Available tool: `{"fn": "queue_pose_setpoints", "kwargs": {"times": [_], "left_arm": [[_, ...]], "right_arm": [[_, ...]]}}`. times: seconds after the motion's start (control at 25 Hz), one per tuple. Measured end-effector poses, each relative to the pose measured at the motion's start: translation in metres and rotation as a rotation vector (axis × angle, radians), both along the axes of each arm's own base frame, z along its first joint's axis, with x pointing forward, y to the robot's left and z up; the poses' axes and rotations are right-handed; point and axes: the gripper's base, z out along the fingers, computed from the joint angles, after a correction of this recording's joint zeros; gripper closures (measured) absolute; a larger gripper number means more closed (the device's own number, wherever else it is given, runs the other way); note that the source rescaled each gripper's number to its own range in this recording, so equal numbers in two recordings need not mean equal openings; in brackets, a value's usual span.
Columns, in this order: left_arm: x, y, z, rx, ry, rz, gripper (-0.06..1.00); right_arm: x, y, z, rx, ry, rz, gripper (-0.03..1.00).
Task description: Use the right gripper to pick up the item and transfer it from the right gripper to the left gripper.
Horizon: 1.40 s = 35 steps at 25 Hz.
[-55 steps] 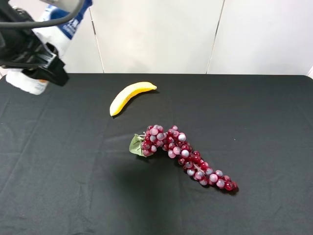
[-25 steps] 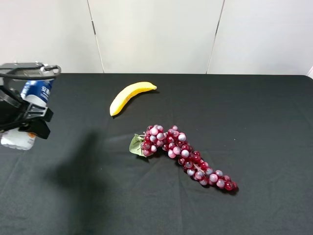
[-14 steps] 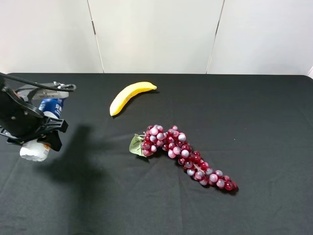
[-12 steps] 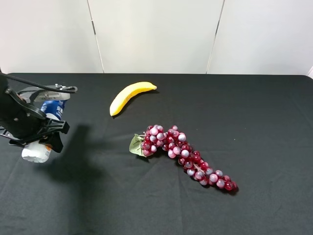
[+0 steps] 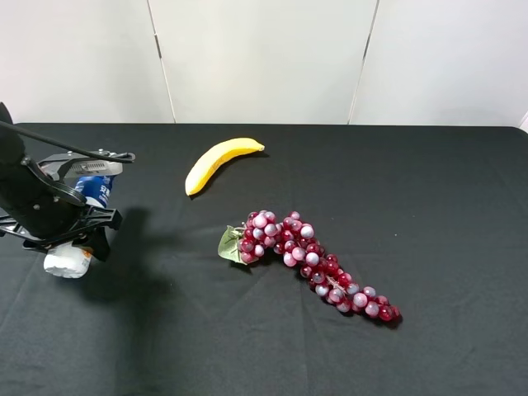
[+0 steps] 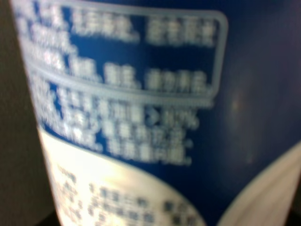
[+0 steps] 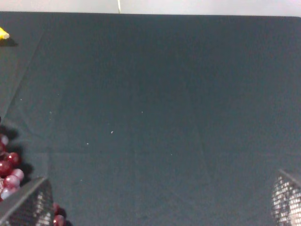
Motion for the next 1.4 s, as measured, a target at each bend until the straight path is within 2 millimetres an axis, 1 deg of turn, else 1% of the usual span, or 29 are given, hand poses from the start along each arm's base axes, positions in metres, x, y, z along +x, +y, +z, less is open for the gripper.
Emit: {"fn": "queue_pose_setpoints", "kwargs": {"times": [0.2,0.24,0.28,0.32,0.36,0.4,0.44,0.48,0.56,0.64,1.12,1.24,1.4], "left_arm": [[0.001,0.000,0.000,0.000,-0.007,-0.002,0.94],[0.001,0.000,0.000,0.000,-0.007,-0.003,0.86],[0.001,0.000,0.000,0.000,-0.009,-0.003,0.69],[0.001,0.000,0.000,0.000,-0.010,-0.005,0.45],[0.001,0.000,0.000,0.002,-0.010,-0.008,0.29],[0.001,0.000,0.000,0.004,-0.010,-0.010,0.16],[0.001,0.000,0.000,0.004,-0.010,-0.010,0.08],[0.001,0.000,0.000,0.004,-0.010,-0.010,0.03],[0.001,0.000,0.000,0.004,-0.010,-0.010,-0.02],[0.001,0.000,0.000,0.004,-0.010,-0.010,-0.04],[0.001,0.000,0.001,0.003,-0.001,-0.012,-0.05],[0.004,-0.002,0.009,-0.003,0.045,-0.025,-0.05],[0.013,-0.006,0.030,-0.015,0.134,-0.056,-0.05]], "right_arm": [[0.000,0.000,0.000,0.000,0.000,0.000,-0.03],[0.000,0.000,0.000,0.000,0.000,0.000,-0.03],[0.000,0.000,0.000,0.000,0.000,0.000,-0.03],[0.000,0.000,0.000,0.000,0.000,0.000,-0.03],[0.000,0.000,0.000,0.000,0.000,0.000,-0.03],[0.000,0.000,0.000,0.000,0.000,0.000,-0.03],[0.000,0.000,0.000,0.000,0.000,0.000,-0.03],[0.000,0.000,0.000,0.000,0.000,0.000,-0.03],[0.000,0.000,0.000,0.000,0.000,0.000,-0.03],[0.000,0.000,0.000,0.000,0.000,0.000,-0.03],[0.000,0.000,0.000,0.000,0.000,0.000,-0.03],[0.000,0.000,0.000,0.000,0.000,0.000,-0.03],[0.000,0.000,0.000,0.000,0.000,0.000,-0.03]]}}
